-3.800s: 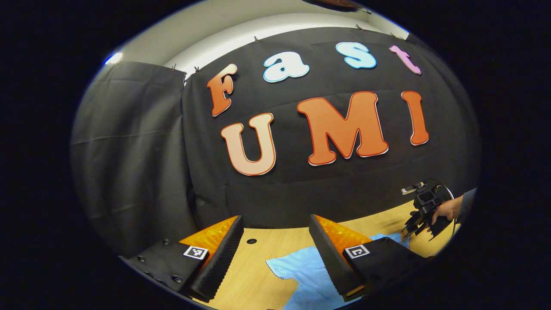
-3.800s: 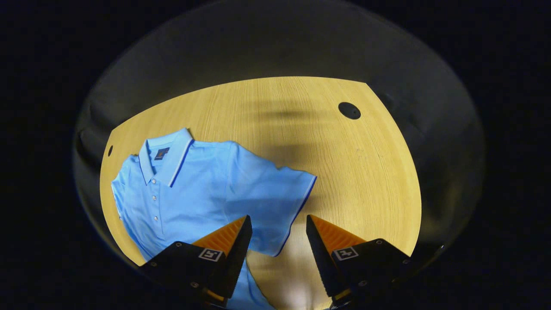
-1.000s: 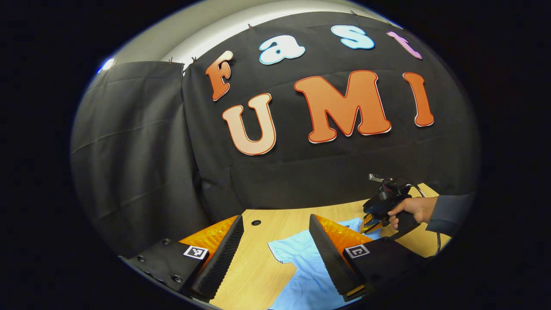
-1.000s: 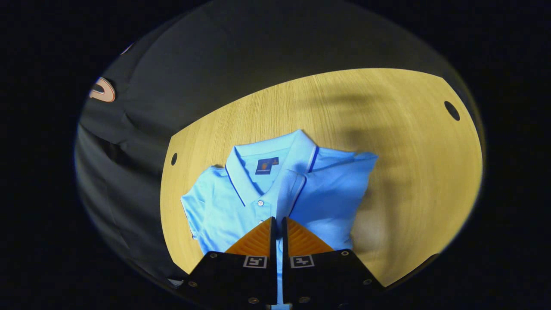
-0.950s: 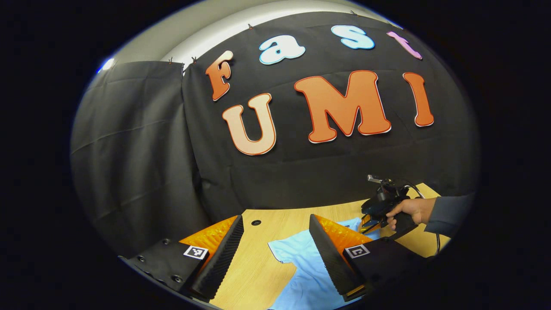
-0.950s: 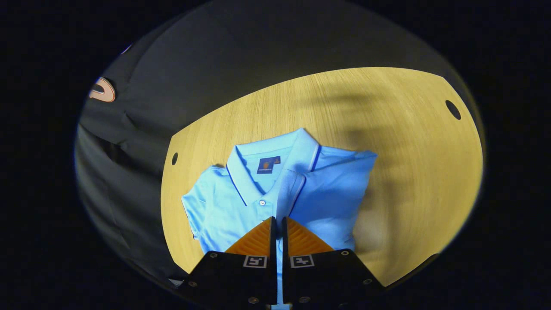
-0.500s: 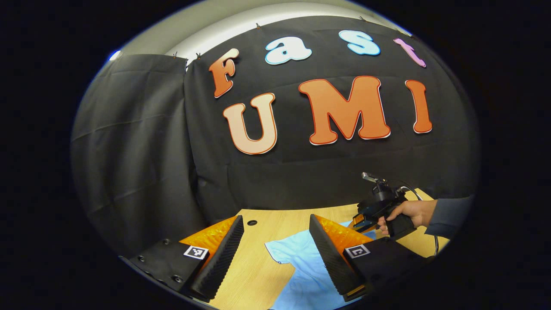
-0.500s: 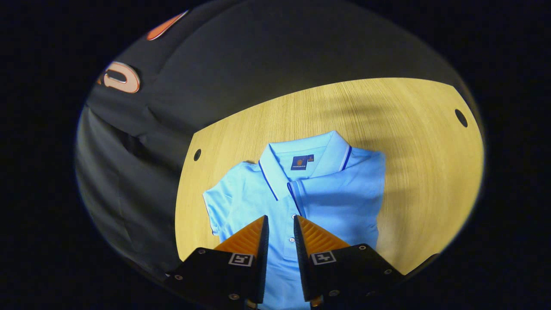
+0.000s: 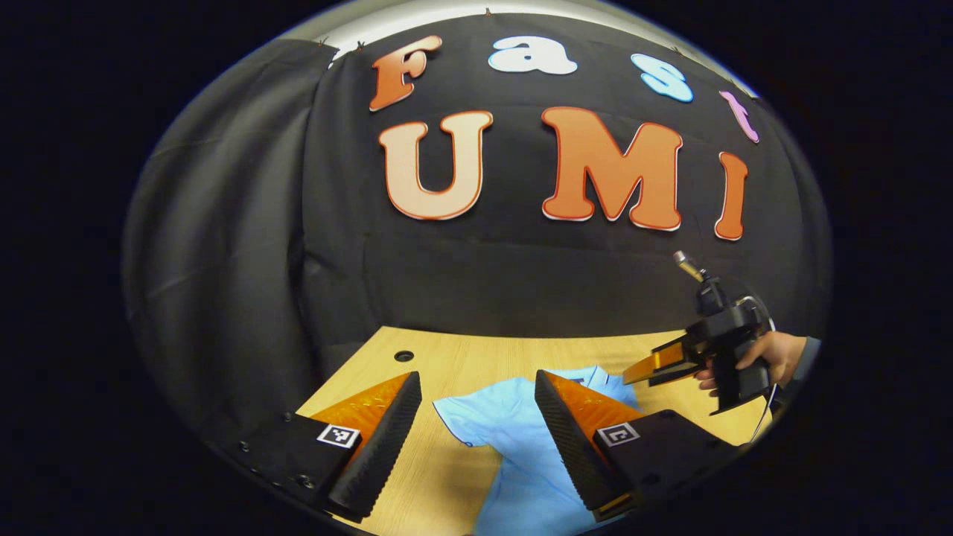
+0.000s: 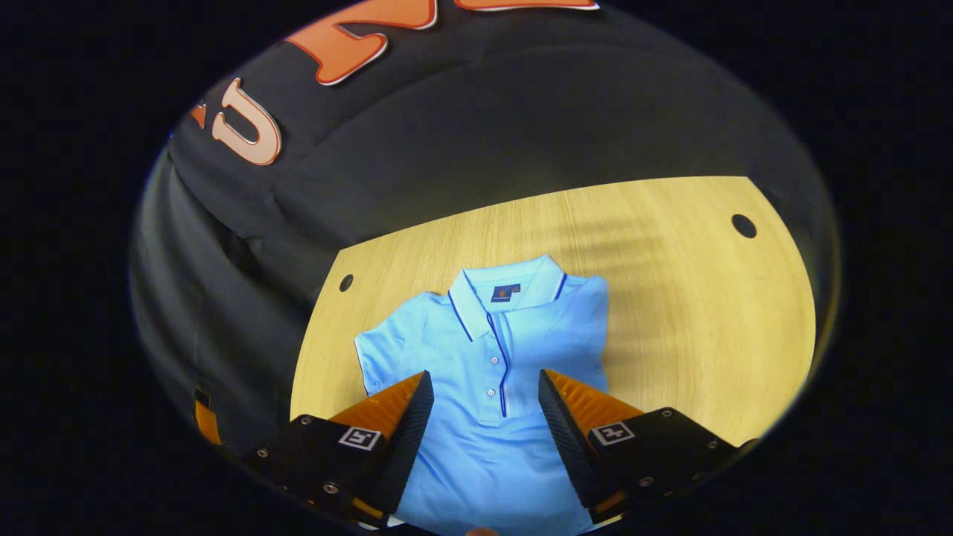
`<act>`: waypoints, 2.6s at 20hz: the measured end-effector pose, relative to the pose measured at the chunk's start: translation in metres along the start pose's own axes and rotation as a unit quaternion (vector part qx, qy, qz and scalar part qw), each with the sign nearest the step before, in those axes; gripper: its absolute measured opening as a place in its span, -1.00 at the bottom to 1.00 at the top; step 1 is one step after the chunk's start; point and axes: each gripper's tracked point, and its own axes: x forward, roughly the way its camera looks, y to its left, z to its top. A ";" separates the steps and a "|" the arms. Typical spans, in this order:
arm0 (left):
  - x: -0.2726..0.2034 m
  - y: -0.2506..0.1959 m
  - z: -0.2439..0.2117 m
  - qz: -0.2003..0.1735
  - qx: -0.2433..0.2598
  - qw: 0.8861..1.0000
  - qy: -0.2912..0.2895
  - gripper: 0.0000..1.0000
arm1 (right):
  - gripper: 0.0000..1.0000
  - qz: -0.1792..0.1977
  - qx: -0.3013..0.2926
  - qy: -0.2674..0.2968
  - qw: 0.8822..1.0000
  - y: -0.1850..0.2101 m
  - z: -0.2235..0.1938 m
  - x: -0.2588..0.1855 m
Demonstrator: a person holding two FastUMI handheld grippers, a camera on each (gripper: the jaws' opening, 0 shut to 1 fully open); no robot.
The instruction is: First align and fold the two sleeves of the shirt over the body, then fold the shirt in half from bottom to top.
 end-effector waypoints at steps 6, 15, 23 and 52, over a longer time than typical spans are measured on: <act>0.068 0.042 -0.042 -0.008 -0.010 0.995 0.097 0.99 | 0.87 -0.066 0.014 -0.050 0.996 -0.016 -0.014 -0.041; 0.160 0.045 -0.113 -0.060 -0.045 0.969 0.237 0.92 | 0.94 -0.138 0.091 -0.074 0.983 -0.048 -0.084 -0.083; 0.212 0.044 -0.176 -0.028 -0.064 0.936 0.345 0.92 | 0.95 -0.165 0.134 -0.069 0.975 -0.070 -0.138 -0.109; 0.244 -0.015 -0.160 -0.124 -0.014 0.938 0.323 -0.82 | 0.96 -0.183 0.238 -0.097 0.949 -0.102 -0.182 -0.161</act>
